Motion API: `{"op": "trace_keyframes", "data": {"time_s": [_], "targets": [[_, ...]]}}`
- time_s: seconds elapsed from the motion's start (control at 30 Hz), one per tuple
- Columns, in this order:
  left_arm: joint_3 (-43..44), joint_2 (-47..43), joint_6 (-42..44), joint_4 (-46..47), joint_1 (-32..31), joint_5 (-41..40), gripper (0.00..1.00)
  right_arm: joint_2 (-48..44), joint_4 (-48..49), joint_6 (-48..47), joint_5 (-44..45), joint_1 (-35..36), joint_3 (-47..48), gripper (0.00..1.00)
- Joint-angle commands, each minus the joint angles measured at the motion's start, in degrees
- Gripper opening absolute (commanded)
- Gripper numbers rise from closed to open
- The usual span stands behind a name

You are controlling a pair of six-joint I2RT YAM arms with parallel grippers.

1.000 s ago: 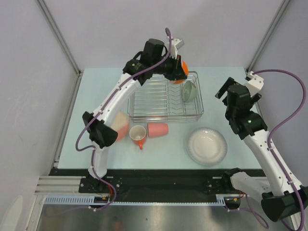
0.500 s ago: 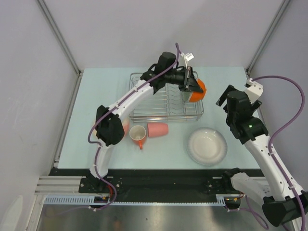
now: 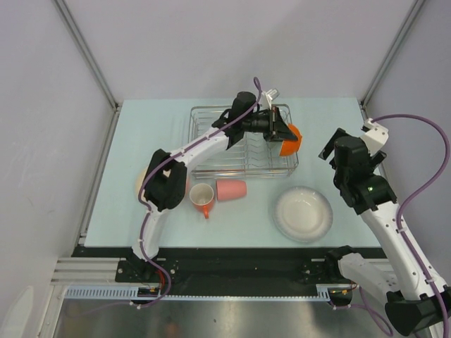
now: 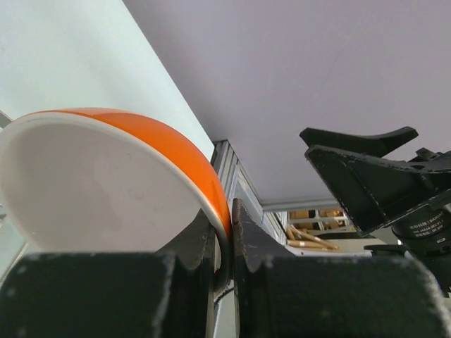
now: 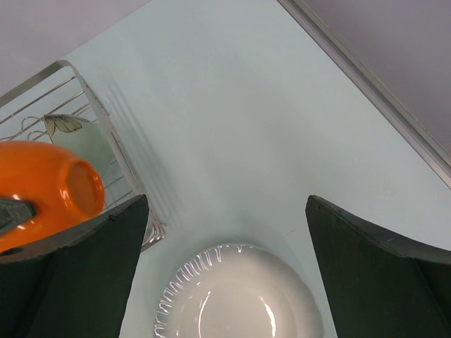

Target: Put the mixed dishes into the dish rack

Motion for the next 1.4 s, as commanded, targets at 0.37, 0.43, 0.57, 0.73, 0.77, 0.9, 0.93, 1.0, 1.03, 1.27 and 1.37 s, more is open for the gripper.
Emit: {"op": "trace_keyframes", "data": {"time_s": [0.37, 0.43, 0.57, 0.73, 0.77, 0.9, 0.93, 1.0, 1.03, 1.27, 1.37], "targets": [[-11.2, -2.4, 3.1, 8.4, 0.6, -6.3, 0.00, -2.8, -0.7, -0.2, 0.6, 0.4, 0.4, 1.00], [-11.3, -2.5, 3.4, 8.4, 0.5, -6.7, 0.00, -2.9, -0.9, 0.0, 0.1, 0.4, 0.3, 1.00], [-11.6, -1.7, 4.2, 8.4, -0.2, -6.9, 0.00, -2.7, -0.5, 0.4, -0.4, 0.7, 0.4, 1.00], [-13.1, -1.6, 5.9, 7.8, -0.4, -7.7, 0.02, -3.1, -0.2, -0.4, -0.5, 0.9, 0.4, 1.00], [-13.7, -1.5, 6.3, 7.8, -0.4, -8.0, 0.02, -3.2, -0.1, -0.3, -0.5, 0.8, 0.4, 1.00], [-14.2, -0.9, 6.4, 8.2, -0.7, -8.0, 0.07, -3.3, -0.4, -0.3, -0.6, 0.8, 0.4, 1.00], [-14.2, -0.9, 6.4, 8.3, -0.9, -7.9, 0.09, -3.3, -0.4, -0.3, -0.7, 0.9, 0.4, 1.00], [-14.0, -0.8, 6.7, 8.2, -1.1, -7.5, 0.16, -3.4, -0.6, -0.2, -0.6, 0.8, 0.4, 1.00], [-14.0, -0.9, 6.7, 8.2, -1.3, -7.4, 0.17, -3.6, -0.6, -0.2, -0.7, 0.8, 0.4, 1.00], [-14.0, -0.9, 5.5, 9.4, -1.7, -5.9, 0.67, -3.8, -1.2, 0.3, -0.5, 0.8, 0.4, 1.00], [-13.7, -1.1, 4.7, 9.8, -1.8, -4.8, 0.74, -3.9, -1.6, 0.4, -0.5, 0.9, 0.4, 1.00]]}}
